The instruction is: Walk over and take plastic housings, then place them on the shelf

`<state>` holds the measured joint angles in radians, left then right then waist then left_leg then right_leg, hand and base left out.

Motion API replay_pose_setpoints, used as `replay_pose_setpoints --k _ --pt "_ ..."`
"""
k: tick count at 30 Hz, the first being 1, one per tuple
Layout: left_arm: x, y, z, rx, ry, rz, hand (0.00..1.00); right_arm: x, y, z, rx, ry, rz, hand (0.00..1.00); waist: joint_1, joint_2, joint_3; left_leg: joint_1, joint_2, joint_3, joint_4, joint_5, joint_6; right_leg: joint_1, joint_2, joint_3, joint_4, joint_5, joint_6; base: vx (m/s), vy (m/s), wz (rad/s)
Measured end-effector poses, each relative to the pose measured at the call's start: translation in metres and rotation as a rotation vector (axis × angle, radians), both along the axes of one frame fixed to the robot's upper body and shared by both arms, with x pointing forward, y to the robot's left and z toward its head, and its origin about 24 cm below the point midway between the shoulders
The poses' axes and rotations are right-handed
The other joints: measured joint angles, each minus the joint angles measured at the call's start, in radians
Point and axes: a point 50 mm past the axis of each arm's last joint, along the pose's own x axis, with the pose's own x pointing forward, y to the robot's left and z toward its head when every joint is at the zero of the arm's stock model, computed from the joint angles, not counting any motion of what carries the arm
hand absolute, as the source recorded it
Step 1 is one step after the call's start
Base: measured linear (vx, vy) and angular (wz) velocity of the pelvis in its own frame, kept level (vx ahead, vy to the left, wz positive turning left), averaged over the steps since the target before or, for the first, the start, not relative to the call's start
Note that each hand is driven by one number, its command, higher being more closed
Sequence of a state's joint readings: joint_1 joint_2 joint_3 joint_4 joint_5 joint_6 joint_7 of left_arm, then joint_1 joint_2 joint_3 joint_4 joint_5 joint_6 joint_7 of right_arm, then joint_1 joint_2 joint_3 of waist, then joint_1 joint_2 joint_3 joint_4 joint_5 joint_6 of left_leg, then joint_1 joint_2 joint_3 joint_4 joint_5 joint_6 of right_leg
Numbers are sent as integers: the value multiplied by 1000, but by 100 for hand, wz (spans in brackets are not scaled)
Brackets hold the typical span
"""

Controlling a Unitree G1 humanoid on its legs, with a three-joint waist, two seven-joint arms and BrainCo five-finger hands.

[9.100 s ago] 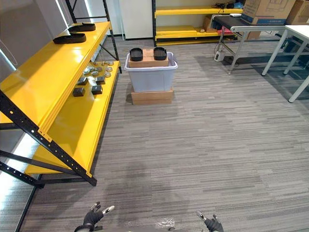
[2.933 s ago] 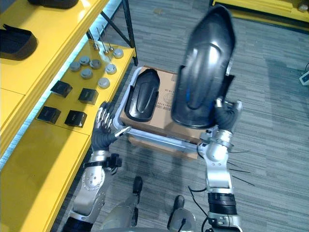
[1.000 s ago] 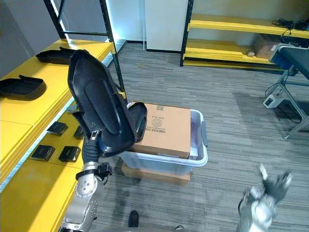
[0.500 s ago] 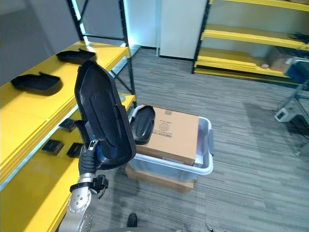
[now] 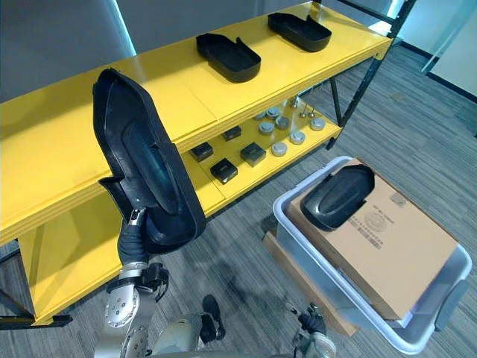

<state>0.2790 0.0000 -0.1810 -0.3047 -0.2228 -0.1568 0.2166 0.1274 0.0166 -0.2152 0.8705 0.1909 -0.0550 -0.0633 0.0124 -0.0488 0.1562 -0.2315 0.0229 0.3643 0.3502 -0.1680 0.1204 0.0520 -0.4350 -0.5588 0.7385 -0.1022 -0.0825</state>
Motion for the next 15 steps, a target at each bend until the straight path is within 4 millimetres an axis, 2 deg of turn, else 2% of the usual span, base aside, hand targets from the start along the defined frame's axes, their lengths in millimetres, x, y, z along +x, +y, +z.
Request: replay_pose_setpoints --k 1,2,3,4,5,7,9,12,13,14,15 --pt "1 -1 0 10 -3 -13 100 -4 1 -1 -1 7 6 0 -9 7 5 10 -7 -24 -10 -2 -5 -47 21 74 52 -36 54 276 172 83" --pt "5 -1 0 27 -4 -20 100 1 1 1 -7 -8 18 0 -13 -5 0 39 -23 -59 -53 5 -14 -116 72 158 98 -92 102 298 160 85" --pt "8 -1 -3 29 6 -17 100 5 2 2 -11 -19 35 0 -16 -10 -1 78 -44 -95 -100 13 -23 -184 114 198 86 -139 101 313 143 88" --pt "8 -1 -5 28 16 -15 100 6 1 3 -14 -24 36 0 -23 -7 1 103 -55 -116 -117 16 -23 -224 145 217 49 -161 107 318 107 71" --pt "8 -1 -7 28 23 -17 100 7 1 3 -15 -29 37 0 -26 -6 2 118 -62 -128 -126 16 -24 -247 164 227 17 -168 112 314 60 89" --pt "10 -5 -11 29 38 -34 100 12 2 6 -22 -51 62 0 -47 -1 5 166 -91 -195 -137 15 -21 -322 232 300 -146 -171 136 359 21 108" --pt "13 -7 -10 31 33 -43 100 15 2 7 -27 -62 76 0 -54 -2 4 195 -109 -257 -141 7 -33 -362 260 339 -247 -149 152 366 -57 116" --pt "12 -9 -11 50 35 -48 100 9 2 6 -23 -53 84 0 -49 -12 -3 252 -121 -310 -136 -33 -78 -354 260 322 -318 -53 129 399 -148 108" --pt "11 -9 -11 50 37 -47 100 8 3 7 -17 -61 94 0 -48 -18 -6 265 -114 -308 -111 -65 -103 -322 261 287 -343 3 100 400 -213 106" --pt "11 -10 -12 44 39 -47 100 9 2 9 -22 -72 103 0 -53 -5 -2 261 -99 -308 -73 -90 -112 -308 268 268 -342 10 83 365 -220 77" --pt "9 -10 -13 32 45 -39 100 15 -1 13 -40 -100 121 0 -47 20 -4 227 -46 -284 39 -122 -147 -268 306 232 -372 1 73 266 -180 39"
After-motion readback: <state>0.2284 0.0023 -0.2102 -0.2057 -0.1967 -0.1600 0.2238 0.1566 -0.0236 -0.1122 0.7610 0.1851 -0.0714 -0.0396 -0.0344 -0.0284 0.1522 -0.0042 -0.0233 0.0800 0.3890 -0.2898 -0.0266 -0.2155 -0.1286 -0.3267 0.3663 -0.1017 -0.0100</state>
